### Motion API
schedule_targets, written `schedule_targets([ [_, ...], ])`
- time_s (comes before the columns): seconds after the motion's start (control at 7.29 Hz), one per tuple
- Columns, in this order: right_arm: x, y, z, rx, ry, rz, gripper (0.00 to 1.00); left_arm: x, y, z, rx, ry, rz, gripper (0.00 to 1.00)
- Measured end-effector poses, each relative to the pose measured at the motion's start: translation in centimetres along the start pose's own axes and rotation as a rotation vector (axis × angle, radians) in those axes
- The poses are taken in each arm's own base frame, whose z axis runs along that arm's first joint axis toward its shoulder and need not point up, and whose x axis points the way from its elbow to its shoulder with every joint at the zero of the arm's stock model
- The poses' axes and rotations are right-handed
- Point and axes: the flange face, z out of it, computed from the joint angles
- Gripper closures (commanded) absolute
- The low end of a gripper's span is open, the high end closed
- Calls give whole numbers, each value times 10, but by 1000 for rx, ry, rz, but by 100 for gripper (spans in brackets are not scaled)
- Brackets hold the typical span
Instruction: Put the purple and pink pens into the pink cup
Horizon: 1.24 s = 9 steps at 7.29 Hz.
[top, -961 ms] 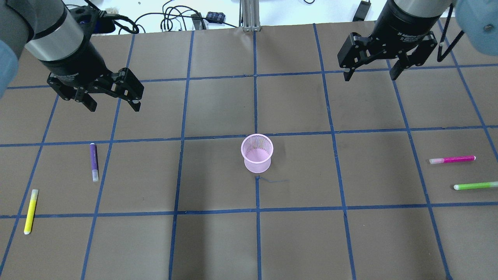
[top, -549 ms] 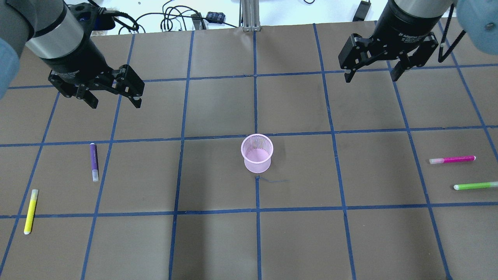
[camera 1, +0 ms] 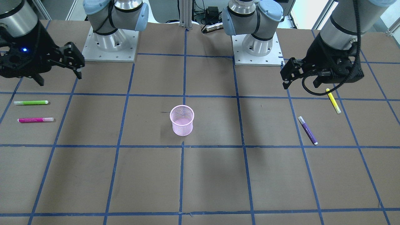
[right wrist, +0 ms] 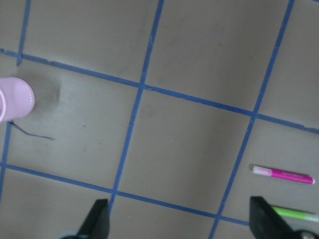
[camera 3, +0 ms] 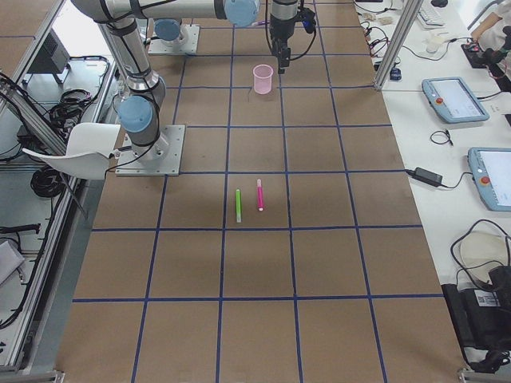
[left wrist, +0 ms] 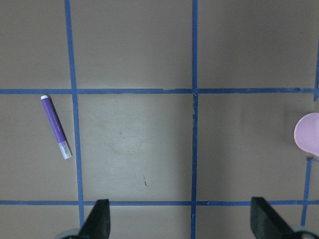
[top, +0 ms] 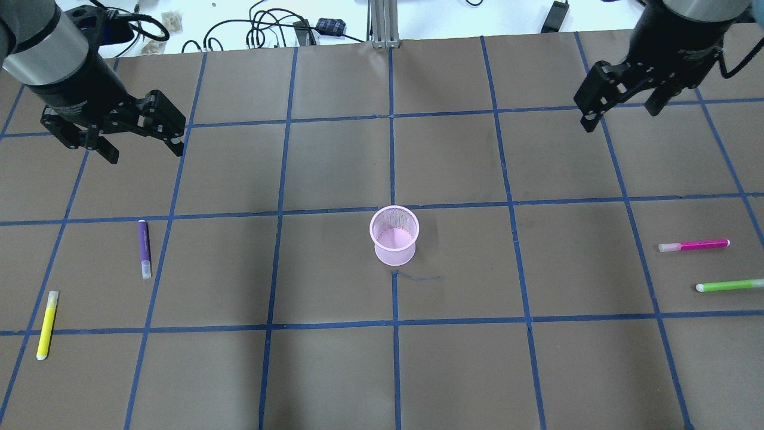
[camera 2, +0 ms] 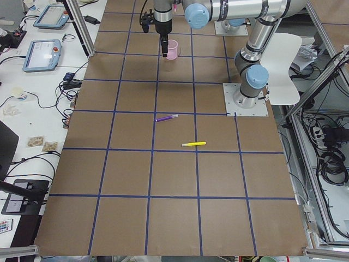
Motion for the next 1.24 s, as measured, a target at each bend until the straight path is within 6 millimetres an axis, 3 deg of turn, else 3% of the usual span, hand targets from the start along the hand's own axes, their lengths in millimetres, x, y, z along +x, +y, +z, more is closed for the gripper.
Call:
schedule_targets([
  [0.41,128,36,42,-39,-54,-331,6,-72,-35,38,5,1,-121,0],
  [0.82,245,66,118,-11,-114,-713,7,-116,-56,124,28,-10,-192,0],
  [1.24,315,83,188,115,-165,-1063,8,-170,-53,206,-55,-7,-285,0],
])
